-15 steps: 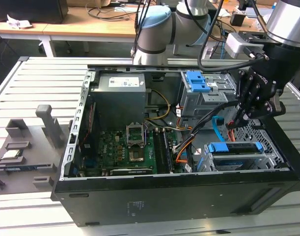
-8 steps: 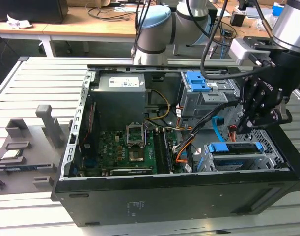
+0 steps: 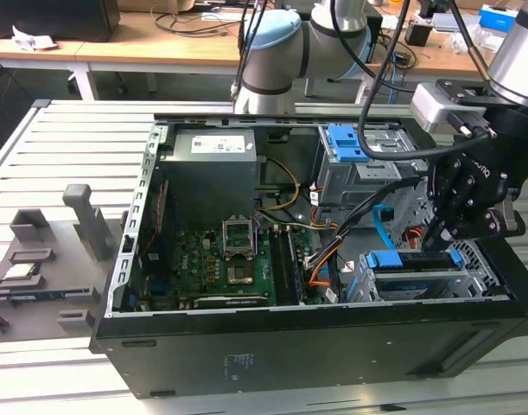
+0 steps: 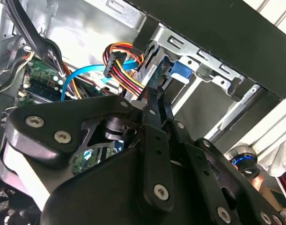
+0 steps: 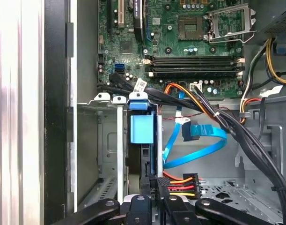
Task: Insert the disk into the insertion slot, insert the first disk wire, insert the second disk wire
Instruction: 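Insert the first disk wire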
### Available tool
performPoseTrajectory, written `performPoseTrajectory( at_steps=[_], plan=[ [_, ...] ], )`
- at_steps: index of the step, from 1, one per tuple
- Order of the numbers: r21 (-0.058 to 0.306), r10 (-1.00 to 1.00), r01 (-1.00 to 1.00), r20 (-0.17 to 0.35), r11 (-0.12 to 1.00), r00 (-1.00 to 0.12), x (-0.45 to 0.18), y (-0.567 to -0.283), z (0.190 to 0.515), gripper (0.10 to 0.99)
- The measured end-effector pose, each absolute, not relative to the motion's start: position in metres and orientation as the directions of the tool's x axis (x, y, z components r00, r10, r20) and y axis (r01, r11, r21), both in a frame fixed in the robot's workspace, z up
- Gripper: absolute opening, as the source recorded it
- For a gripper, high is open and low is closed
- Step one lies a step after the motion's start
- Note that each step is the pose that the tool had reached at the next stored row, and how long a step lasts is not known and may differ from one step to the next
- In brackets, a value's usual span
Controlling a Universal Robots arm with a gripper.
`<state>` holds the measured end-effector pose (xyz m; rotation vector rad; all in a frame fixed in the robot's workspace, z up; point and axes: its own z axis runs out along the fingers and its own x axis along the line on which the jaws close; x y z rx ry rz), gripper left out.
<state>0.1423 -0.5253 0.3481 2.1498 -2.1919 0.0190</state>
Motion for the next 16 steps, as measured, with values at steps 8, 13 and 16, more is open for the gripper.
performPoseTrajectory(
  at_steps=[8,13,16],
  plan=[
    [0.041,-0.998,-0.999,0.061,0.021,-0.018,0.1463,-0.527,0.3447,0.169],
    [0.041,-0.998,-0.999,0.064,0.021,-0.018,0.1469,-0.5275,0.3417,0.169],
    [0.041,-0.998,-0.999,0.065,0.021,-0.018,0.1473,-0.5276,0.3405,0.169]
  ],
)
